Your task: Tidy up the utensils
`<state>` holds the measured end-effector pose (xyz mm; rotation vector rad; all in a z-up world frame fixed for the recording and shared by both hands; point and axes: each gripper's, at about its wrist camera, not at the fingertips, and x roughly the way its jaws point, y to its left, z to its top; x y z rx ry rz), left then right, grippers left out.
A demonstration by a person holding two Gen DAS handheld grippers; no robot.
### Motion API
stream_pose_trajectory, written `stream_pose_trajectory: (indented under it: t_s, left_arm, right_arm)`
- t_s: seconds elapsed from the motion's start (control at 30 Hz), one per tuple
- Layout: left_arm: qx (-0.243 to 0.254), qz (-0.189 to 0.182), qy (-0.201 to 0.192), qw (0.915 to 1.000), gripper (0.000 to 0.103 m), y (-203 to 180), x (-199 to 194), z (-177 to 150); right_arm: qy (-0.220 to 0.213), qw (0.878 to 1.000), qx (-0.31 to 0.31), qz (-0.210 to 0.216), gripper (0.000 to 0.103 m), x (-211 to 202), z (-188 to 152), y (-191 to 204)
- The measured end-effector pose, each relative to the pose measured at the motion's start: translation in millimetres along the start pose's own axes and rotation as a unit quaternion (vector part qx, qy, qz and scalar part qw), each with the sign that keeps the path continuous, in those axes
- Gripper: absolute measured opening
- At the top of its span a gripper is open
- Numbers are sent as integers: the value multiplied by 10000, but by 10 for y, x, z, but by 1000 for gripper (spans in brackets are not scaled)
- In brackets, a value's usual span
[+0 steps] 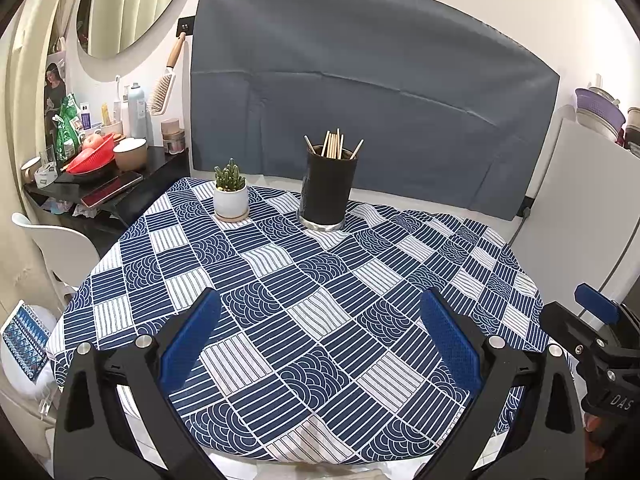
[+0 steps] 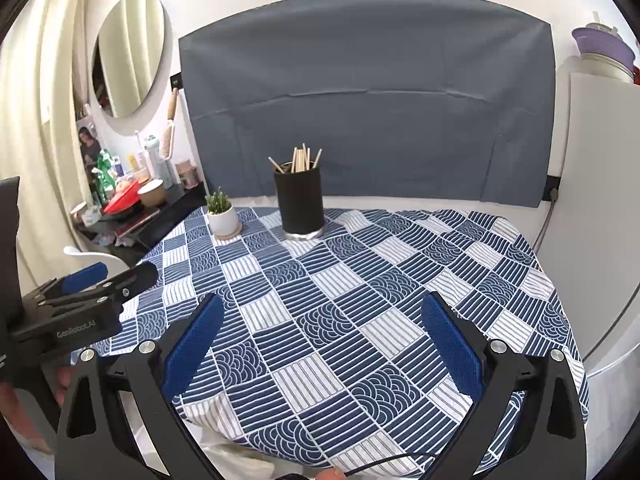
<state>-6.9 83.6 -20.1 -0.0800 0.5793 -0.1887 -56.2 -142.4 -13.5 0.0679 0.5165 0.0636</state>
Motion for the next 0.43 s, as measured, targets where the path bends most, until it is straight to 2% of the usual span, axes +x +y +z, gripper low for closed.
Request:
stream_pose_trajectory:
  t_s: [0.43]
  left_arm:
    - [-44,-229,-83,9997,97,69,116,141]
  right_arm:
    - [-100,9997,-201,-106,95,124,106,63]
